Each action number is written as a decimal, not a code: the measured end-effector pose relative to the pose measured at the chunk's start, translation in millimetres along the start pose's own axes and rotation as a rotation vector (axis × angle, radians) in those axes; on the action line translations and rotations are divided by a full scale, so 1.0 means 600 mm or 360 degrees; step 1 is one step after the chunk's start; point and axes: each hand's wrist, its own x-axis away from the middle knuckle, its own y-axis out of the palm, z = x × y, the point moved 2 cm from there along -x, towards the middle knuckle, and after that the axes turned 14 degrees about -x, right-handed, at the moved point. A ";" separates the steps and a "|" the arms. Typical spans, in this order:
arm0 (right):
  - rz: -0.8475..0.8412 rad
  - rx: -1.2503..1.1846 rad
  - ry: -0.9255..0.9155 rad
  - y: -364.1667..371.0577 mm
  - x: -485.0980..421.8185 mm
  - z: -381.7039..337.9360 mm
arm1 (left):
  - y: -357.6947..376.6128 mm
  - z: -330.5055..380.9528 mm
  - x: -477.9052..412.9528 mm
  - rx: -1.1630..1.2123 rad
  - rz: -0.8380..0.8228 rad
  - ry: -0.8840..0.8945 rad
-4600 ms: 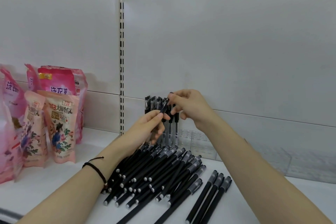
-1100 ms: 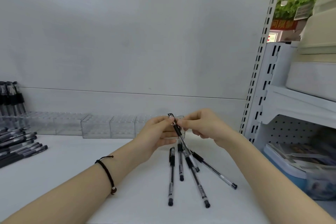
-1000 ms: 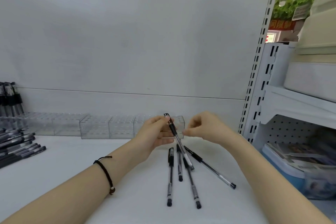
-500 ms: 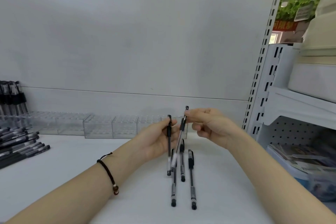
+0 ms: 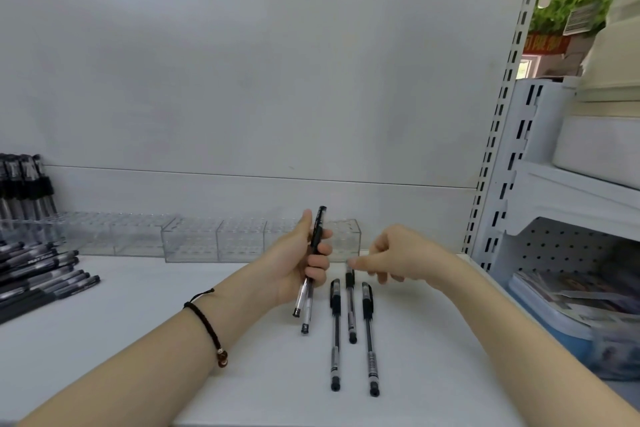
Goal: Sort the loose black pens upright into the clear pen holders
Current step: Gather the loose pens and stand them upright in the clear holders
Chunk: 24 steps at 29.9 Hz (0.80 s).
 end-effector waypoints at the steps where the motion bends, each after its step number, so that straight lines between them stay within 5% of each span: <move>1: -0.0079 0.0193 0.0076 0.003 0.003 0.004 | -0.001 0.000 0.000 0.0015 0.0006 0.0009; 12: -0.0161 0.0272 0.0144 0.015 -0.010 0.012 | -0.003 0.008 -0.006 0.0151 -0.0092 0.0153; 21: 0.0308 0.0168 0.0004 0.017 -0.046 0.036 | -0.004 0.005 0.001 0.0224 -0.0203 0.0022; 24: 0.0247 0.0257 0.0056 0.022 -0.040 0.031 | -0.005 0.005 -0.001 0.0218 -0.0189 0.0025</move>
